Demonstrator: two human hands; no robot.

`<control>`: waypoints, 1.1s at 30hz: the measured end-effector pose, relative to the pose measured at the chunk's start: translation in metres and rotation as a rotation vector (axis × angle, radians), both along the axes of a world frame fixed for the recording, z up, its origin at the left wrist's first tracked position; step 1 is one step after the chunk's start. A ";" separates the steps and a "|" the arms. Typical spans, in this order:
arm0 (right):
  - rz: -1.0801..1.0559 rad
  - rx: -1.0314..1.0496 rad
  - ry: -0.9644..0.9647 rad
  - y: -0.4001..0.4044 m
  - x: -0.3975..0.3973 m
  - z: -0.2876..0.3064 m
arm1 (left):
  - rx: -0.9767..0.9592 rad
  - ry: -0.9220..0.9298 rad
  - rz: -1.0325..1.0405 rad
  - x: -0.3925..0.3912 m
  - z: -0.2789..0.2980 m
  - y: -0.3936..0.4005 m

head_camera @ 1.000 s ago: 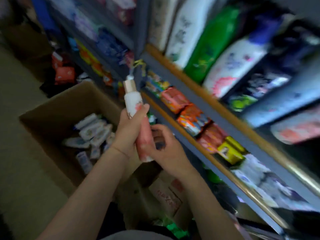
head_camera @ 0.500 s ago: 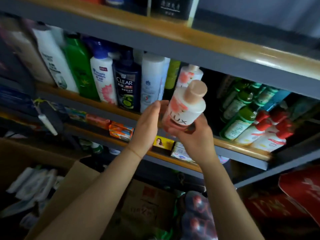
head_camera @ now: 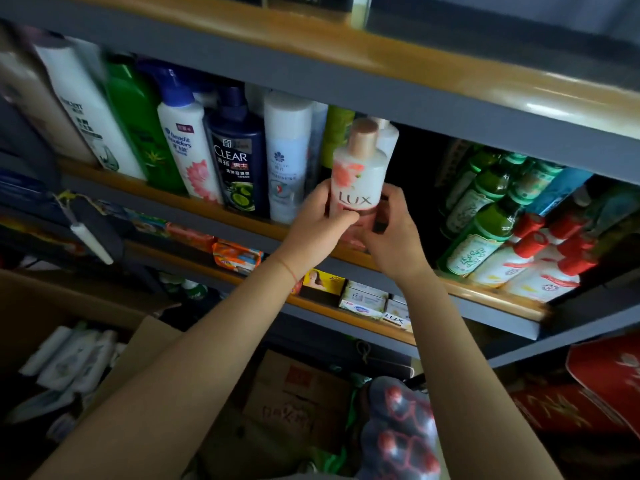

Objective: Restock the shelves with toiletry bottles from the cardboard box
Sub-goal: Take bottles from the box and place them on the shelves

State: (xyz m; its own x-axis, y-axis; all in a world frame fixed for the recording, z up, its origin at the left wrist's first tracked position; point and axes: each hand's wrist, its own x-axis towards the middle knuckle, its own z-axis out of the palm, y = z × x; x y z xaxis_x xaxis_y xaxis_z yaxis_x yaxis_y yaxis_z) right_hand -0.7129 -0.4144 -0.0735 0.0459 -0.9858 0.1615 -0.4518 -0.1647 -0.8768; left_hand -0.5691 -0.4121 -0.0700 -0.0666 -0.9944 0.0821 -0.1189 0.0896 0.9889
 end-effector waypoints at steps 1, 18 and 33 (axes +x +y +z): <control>-0.013 -0.006 0.010 -0.001 0.000 -0.003 | -0.011 0.005 0.001 -0.003 0.002 -0.001; -0.099 0.010 0.142 -0.009 -0.003 -0.018 | 0.059 0.157 -0.101 -0.009 0.002 -0.047; 0.072 -0.157 -0.119 0.064 0.107 -0.059 | -0.150 0.039 0.515 0.075 -0.038 0.079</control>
